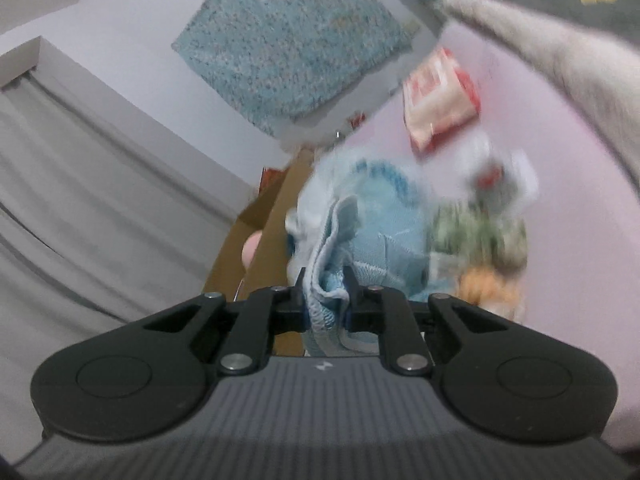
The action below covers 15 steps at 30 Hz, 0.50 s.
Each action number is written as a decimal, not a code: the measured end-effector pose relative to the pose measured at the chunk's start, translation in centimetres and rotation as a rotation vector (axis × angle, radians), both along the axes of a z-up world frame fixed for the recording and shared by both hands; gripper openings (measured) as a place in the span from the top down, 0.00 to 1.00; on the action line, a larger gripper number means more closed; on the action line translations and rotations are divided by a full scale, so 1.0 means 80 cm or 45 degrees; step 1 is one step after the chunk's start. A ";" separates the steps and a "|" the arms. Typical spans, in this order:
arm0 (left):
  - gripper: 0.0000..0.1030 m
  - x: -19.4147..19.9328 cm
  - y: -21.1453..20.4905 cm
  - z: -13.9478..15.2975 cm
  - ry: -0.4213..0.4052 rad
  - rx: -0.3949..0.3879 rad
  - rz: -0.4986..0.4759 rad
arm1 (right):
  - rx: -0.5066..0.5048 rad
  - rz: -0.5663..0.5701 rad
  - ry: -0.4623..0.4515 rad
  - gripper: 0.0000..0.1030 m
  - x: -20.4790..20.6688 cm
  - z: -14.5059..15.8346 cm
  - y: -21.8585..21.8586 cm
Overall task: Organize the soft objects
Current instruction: 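Reach the right gripper to the light-blue towel and grasp its edge, then grasp the towel with the left gripper while the right holds it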
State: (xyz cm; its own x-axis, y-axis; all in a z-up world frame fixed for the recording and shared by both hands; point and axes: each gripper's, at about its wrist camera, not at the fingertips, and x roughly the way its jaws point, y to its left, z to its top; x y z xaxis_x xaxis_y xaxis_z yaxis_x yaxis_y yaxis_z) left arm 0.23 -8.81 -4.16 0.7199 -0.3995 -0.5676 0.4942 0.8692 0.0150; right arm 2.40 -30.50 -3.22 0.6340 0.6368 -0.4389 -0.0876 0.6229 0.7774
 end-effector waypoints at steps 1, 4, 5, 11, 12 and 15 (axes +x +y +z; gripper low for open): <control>0.10 0.000 -0.002 -0.003 0.004 0.008 -0.009 | 0.039 0.009 0.027 0.88 -0.007 -0.009 0.001; 0.10 0.002 -0.009 -0.011 0.026 0.036 -0.063 | 0.132 0.018 0.104 0.88 -0.028 -0.035 0.001; 0.10 0.003 -0.011 -0.015 0.031 0.049 -0.073 | 0.145 0.009 0.124 0.88 -0.033 -0.043 -0.002; 0.10 0.021 -0.024 -0.033 0.115 0.077 -0.130 | 0.102 -0.079 0.247 0.88 -0.051 -0.079 -0.023; 0.10 0.025 -0.026 -0.037 0.135 0.076 -0.138 | 0.098 -0.091 0.267 0.88 -0.053 -0.084 -0.026; 0.10 0.037 -0.032 -0.047 0.172 0.090 -0.145 | 0.121 -0.106 0.312 0.88 -0.050 -0.101 -0.033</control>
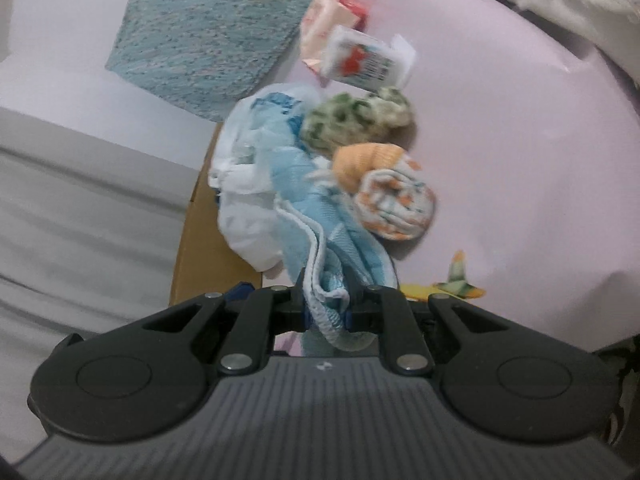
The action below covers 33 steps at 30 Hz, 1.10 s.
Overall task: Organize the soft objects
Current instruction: 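Grasp the towel with the left gripper while the right holds it, then carry the towel with both grippers and lower it into the cardboard box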
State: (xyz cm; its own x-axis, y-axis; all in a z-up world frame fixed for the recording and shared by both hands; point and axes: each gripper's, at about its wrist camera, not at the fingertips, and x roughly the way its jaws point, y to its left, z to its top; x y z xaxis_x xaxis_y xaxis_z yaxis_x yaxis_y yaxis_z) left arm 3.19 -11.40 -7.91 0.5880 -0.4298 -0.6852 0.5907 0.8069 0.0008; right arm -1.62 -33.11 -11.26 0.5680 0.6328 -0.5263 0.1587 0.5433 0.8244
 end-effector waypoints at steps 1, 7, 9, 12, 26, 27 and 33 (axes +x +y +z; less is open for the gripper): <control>0.10 0.003 -0.003 -0.003 0.000 0.013 0.001 | 0.012 -0.003 0.009 0.88 0.001 -0.004 -0.004; 0.10 0.025 -0.020 -0.019 0.036 0.070 -0.030 | 0.110 -0.013 0.037 0.85 0.012 -0.024 -0.014; 0.11 0.032 -0.021 -0.024 0.074 0.055 -0.031 | 0.144 -0.023 0.051 0.85 0.013 -0.030 -0.019; 0.16 0.039 -0.020 -0.029 0.129 0.023 -0.038 | 0.198 -0.042 0.071 0.85 0.017 -0.039 -0.023; 0.56 0.029 0.003 -0.012 0.255 -0.181 -0.044 | 0.271 -0.086 0.016 0.84 0.007 -0.027 -0.011; 0.58 0.025 0.006 -0.006 0.246 -0.196 -0.048 | 0.276 -0.086 0.001 0.84 0.005 -0.022 -0.009; 0.62 0.007 0.028 0.034 0.178 -0.269 -0.051 | 0.309 -0.073 -0.111 0.84 -0.001 0.015 0.007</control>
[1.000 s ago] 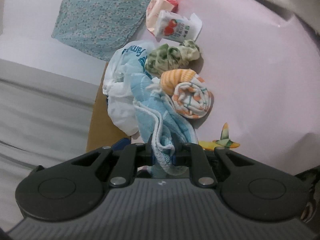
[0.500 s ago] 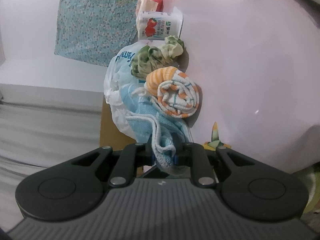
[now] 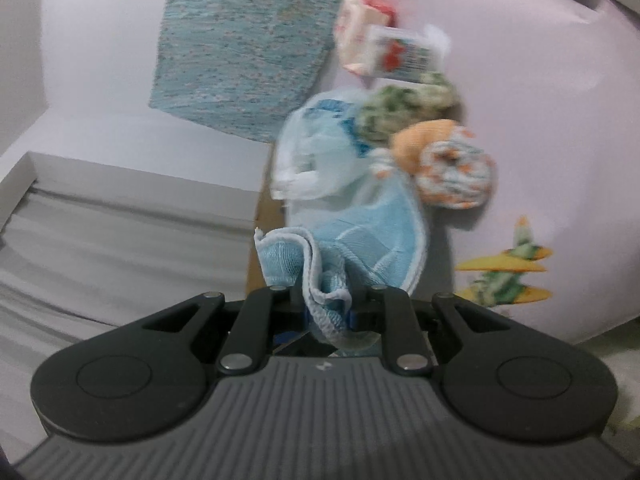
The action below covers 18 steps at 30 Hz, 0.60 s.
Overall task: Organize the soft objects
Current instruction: 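Carry the towel with both grippers and lower it into the cardboard box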
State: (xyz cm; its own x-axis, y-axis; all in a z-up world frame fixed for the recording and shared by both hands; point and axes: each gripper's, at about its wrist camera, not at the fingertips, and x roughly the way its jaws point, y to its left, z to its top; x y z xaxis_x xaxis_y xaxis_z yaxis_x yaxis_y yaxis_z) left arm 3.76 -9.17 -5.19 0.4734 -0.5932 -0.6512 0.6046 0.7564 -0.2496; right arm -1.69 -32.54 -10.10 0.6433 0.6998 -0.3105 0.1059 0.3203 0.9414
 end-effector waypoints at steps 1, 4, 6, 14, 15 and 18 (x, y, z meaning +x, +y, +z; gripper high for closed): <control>0.63 -0.002 0.005 0.007 -0.008 -0.017 0.006 | 0.001 0.001 -0.021 0.84 0.001 0.007 0.004; 0.65 -0.006 0.023 0.029 -0.031 -0.064 0.037 | -0.006 0.021 -0.082 0.84 0.007 0.030 0.018; 0.66 -0.009 0.039 0.045 -0.054 -0.094 0.065 | -0.021 0.051 -0.130 0.84 0.015 0.050 0.033; 0.68 -0.018 0.123 0.108 -0.142 -0.217 0.250 | -0.088 0.229 -0.321 0.83 0.068 0.134 0.111; 0.68 -0.018 0.138 0.117 -0.156 -0.229 0.284 | -0.096 0.258 -0.341 0.83 0.078 0.145 0.125; 0.68 -0.015 0.174 0.137 -0.197 -0.241 0.380 | -0.126 0.352 -0.397 0.83 0.110 0.177 0.172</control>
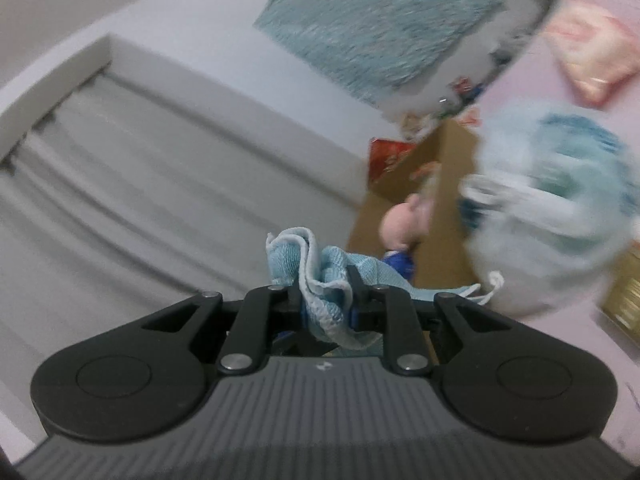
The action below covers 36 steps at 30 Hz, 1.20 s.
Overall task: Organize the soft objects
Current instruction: 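Carry the towel with both grippers and lower it into the cardboard box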
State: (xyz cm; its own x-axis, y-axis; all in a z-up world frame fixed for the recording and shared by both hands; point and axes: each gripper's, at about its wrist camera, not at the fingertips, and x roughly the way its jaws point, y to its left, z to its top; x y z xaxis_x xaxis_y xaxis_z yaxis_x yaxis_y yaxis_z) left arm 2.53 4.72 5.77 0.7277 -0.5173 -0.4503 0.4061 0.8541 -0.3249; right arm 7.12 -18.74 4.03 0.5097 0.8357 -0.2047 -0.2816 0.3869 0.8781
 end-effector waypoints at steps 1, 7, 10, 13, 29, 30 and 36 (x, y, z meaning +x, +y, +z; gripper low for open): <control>0.68 0.002 0.014 0.006 -0.006 -0.004 0.038 | -0.010 0.030 -0.009 0.82 0.012 0.007 0.014; 0.68 0.030 0.089 0.020 0.017 -0.041 0.209 | -0.094 0.191 -0.005 0.82 0.089 0.038 0.107; 0.69 0.057 0.126 0.007 0.095 -0.067 0.279 | -0.180 0.253 0.064 0.82 0.133 0.032 0.153; 0.70 0.086 0.156 -0.018 0.206 -0.106 0.335 | -0.316 0.293 0.149 0.82 0.173 0.019 0.194; 0.61 0.156 0.230 -0.086 0.515 0.000 0.531 | -0.770 0.376 0.490 0.82 0.293 -0.096 0.329; 0.61 0.155 0.233 -0.086 0.522 0.007 0.536 | -0.788 0.373 0.512 0.82 0.299 -0.104 0.334; 0.57 0.157 0.236 -0.091 0.544 0.053 0.534 | -0.866 0.346 0.598 0.83 0.322 -0.153 0.357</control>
